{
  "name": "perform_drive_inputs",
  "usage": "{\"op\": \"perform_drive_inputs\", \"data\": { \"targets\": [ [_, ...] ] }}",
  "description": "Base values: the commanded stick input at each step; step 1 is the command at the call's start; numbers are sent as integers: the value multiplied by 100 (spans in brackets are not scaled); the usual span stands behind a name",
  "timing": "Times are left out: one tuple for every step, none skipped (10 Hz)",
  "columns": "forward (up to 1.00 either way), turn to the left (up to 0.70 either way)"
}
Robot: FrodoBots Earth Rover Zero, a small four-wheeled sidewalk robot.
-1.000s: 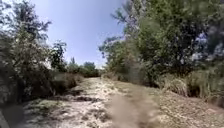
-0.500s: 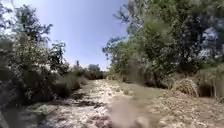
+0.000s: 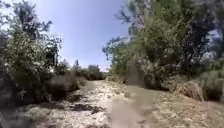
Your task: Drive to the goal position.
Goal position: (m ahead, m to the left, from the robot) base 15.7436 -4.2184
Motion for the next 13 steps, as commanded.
{"op": "perform_drive_inputs", "data": {
  "targets": [
    [45, 2],
    [45, 2],
    [45, 2],
    [45, 2],
    [45, 2],
    [45, 2],
    [45, 2],
    [45, 2],
    [45, 2],
    [45, 2],
    [45, 2],
    [45, 2],
    [45, 2]
  ]
}}
